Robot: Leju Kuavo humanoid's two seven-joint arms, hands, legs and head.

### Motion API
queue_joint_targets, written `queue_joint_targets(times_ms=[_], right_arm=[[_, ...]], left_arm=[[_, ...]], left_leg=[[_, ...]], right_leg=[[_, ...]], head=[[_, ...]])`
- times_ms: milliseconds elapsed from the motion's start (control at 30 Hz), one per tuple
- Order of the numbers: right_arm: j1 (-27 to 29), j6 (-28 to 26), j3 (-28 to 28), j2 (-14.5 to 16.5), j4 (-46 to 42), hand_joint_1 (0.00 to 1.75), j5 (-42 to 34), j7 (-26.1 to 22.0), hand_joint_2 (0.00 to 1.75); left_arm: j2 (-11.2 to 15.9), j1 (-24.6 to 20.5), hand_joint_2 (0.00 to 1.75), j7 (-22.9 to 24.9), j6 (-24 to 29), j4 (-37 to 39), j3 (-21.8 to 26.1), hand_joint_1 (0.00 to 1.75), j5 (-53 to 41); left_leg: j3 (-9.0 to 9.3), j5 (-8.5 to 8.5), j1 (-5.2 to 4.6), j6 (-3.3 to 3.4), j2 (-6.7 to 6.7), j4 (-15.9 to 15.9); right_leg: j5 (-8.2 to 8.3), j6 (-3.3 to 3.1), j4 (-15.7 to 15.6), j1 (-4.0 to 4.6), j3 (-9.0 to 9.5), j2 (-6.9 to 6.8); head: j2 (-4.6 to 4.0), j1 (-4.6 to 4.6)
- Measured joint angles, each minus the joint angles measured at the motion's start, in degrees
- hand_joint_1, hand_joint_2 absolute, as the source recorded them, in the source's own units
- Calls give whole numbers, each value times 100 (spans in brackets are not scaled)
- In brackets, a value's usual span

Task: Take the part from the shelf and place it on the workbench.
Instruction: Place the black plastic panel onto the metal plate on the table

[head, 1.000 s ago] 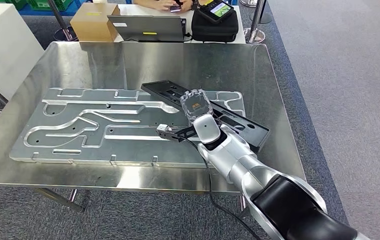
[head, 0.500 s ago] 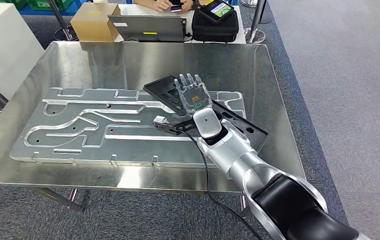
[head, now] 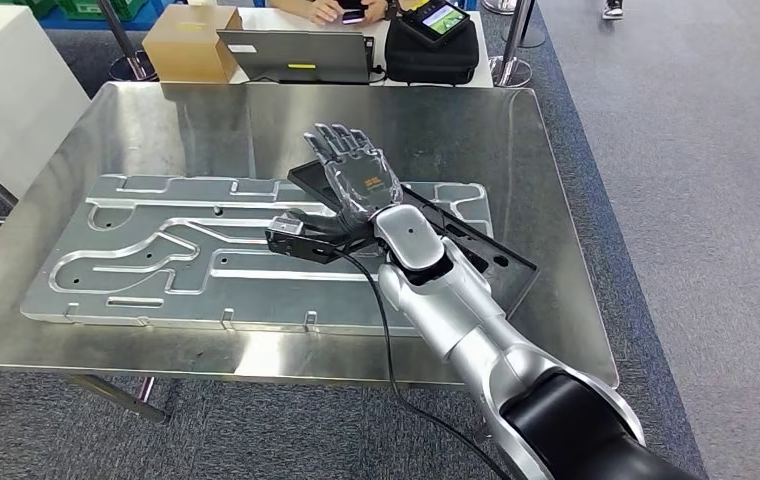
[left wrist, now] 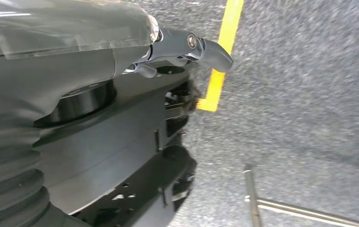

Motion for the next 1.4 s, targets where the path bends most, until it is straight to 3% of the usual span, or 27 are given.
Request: queue_joint_targets(times_ms=[267, 633, 767, 900, 967, 1000, 1067, 1100, 1133, 1267, 1400], right_arm=[[545, 12, 93, -23, -642, 0, -246, -50, 0], [667, -50, 136, -74, -820, 0, -358, -97, 0], [934, -370, 132, -234, -999, 0, -843, -396, 0], [1510, -554, 49, -552, -1595, 0, -1503, -811, 0], [1943, -639, -22, -762, -2007, 0, -1847, -1025, 0], [2203, -690, -64, -869, -2211, 0, -1984, -1116, 0], [2795, -783, -154, -1086, -2596, 0, -2172, -1256, 0], [3082, -816, -195, -1183, -2765, 0, -2224, -1306, 0], [3328, -835, -229, -1272, -2916, 0, -2256, -1337, 0], [3729, -864, -292, -1429, -3216, 0, -2298, -1366, 0], [3776, -874, -307, -1453, -3264, 0, -2300, -1366, 0]], left_arm=[[-2, -54, 0, -81, -83, 0, 24, 0, 238], [4, -67, 0, -81, -170, -2, 28, 0, 281], [23, -60, 0, -60, -243, -7, 65, 0, 401], [35, 0, 0, -28, -276, -7, 175, 0, 554], [37, 50, 0, -32, -296, -7, 220, 0, 599], [38, 78, 0, -41, -315, -7, 242, 0, 615], [40, 146, 0, -69, -360, -7, 285, 0, 638], [43, 181, 0, -81, -374, -7, 304, 0, 647], [46, 209, 0, -90, -383, -7, 318, 0, 652], [51, 236, 0, -101, -396, -7, 346, 0, 656], [51, 234, 0, -101, -403, -7, 350, 0, 656]], left_leg=[[-4, 0, -1, 1, 1, 6], [-14, -9, -7, 16, 0, 36], [-33, -29, -10, 49, -4, 71], [-29, -9, 0, 137, 0, 59], [11, 66, 32, 203, 21, -48], [24, 93, 47, 226, 30, -94], [5, 106, 31, 245, 34, -101], [-13, 105, 24, 246, 34, -91], [-35, 103, 17, 246, 38, -75], [-93, 99, 8, 239, 56, -20], [-100, 95, 8, 234, 58, -9]], right_leg=[[1, 2, 0, -1, 1, 0], [11, 18, -13, -13, 1, 1], [9, 46, -13, -17, 1, 0], [19, 131, -46, -18, 22, 1], [-107, 172, 65, -2, -13, -37], [-270, 181, 284, 7, -104, -63], [-663, 189, 1005, 8, -422, -95], [-779, 193, 1325, 8, -569, -99], [-783, 193, 1471, 8, -638, -100], [-405, 179, 1012, 7, -401, -112], [-312, 174, 806, 7, -287, -116]], head=[[0, 0], [0, 0], [0, 0], [1, 0], [1, 1], [1, 2], [0, 2], [0, 2], [0, 2], [0, 2], [0, 2]])
